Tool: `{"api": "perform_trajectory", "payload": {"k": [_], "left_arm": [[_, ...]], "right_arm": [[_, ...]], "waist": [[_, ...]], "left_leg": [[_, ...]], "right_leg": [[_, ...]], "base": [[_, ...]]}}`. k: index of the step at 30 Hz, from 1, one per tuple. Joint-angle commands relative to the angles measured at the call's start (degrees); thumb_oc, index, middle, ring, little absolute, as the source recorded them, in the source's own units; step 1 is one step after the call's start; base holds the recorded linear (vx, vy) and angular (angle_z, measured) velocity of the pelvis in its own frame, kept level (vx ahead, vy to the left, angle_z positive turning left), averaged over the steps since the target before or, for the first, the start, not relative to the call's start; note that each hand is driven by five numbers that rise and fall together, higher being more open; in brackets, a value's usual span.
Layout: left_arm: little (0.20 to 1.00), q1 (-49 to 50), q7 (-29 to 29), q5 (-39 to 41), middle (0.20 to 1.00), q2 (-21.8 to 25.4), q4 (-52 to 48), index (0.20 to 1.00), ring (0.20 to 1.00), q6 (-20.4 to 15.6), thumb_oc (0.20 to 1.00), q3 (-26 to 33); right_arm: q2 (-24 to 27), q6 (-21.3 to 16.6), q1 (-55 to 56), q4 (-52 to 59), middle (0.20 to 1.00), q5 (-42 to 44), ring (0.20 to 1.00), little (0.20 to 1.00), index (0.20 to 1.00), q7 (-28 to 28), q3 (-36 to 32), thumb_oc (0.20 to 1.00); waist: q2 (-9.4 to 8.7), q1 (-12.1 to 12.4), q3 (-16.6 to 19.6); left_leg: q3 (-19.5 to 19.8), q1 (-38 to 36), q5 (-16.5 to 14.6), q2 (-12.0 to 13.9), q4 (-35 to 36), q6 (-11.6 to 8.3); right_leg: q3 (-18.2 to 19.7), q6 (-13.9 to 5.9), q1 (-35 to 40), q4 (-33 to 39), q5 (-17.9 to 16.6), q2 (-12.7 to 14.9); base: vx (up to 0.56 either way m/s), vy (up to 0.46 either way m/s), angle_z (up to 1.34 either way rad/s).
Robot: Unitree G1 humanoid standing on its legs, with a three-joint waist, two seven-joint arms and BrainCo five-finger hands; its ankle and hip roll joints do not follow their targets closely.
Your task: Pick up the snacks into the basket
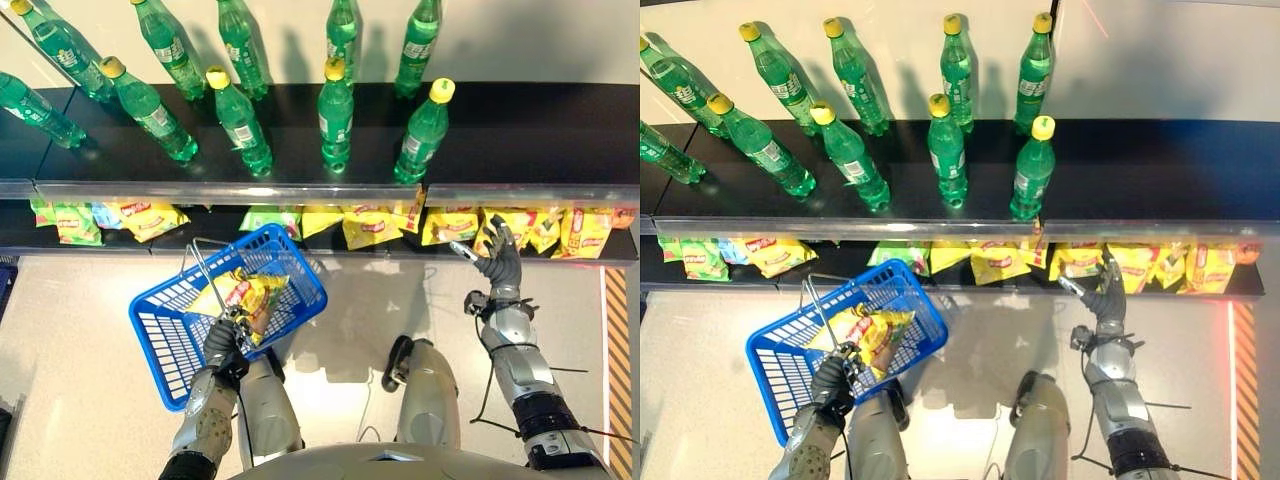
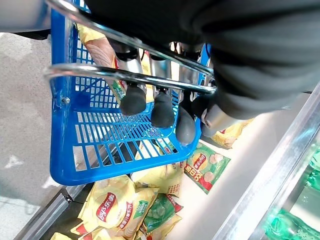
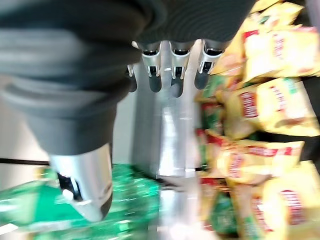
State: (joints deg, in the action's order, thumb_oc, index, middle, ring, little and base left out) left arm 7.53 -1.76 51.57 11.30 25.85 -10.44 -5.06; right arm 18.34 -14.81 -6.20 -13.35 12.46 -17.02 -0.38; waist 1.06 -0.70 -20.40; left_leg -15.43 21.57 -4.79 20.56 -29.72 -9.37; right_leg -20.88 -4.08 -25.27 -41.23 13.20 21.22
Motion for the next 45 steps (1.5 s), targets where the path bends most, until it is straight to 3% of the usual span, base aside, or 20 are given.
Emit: {"api": "perform_trajectory", "payload": {"k": [1, 16, 45], "left_arm": [[0.2, 1.2, 1.9, 2.1, 0.2, 2.0, -8.1, 0.2, 0.2, -4.2, 0.2, -0.9], [0.2, 2.2, 3.5, 2.8, 0.2, 3.6, -8.6, 0.2, 0.2, -3.2, 0.2, -3.6], [0.2, 1.5, 2.9, 3.6, 0.2, 5.2, -9.3, 0.2, 0.2, -2.8, 0.2, -5.4]], "right_arm": [[1.9, -4.6, -4.2, 4.4, 1.0, -0.9, 1.0, 1.0, 1.0, 0.5, -0.3, 1.0], [5.2, -0.6, -20.1, -8.3, 1.0, -1.2, 1.0, 1.0, 1.0, 0.4, 7.8, 1.0], [7.1, 1.9, -34.0, -23.8, 1.0, 0.5, 1.0, 1.0, 1.0, -3.2, 8.7, 1.0]], "waist": [[0.16, 0.4, 2.2], [0.47, 3.9, 1.5], [0.89, 5.8, 0.4]], "left_leg": [[0.4, 1.4, -2.3, 0.1, -4.6, 2.91], [0.7, 1.2, -1.8, -0.4, -4.5, 2.86], [0.8, 0.9, -1.5, -1.7, -3.5, 2.94]], "right_leg": [[-0.7, -3.66, 3.1, 3.4, -3.7, 0.0], [-1.8, -4.09, 4.6, 3.7, -4.4, 0.9], [-1.6, -4.85, 5.5, 4.4, -5.3, 1.7]], "base": [[0.0, 0.0, 0.0], [0.0, 0.004, 0.01], [0.0, 0.01, 0.03]]}}
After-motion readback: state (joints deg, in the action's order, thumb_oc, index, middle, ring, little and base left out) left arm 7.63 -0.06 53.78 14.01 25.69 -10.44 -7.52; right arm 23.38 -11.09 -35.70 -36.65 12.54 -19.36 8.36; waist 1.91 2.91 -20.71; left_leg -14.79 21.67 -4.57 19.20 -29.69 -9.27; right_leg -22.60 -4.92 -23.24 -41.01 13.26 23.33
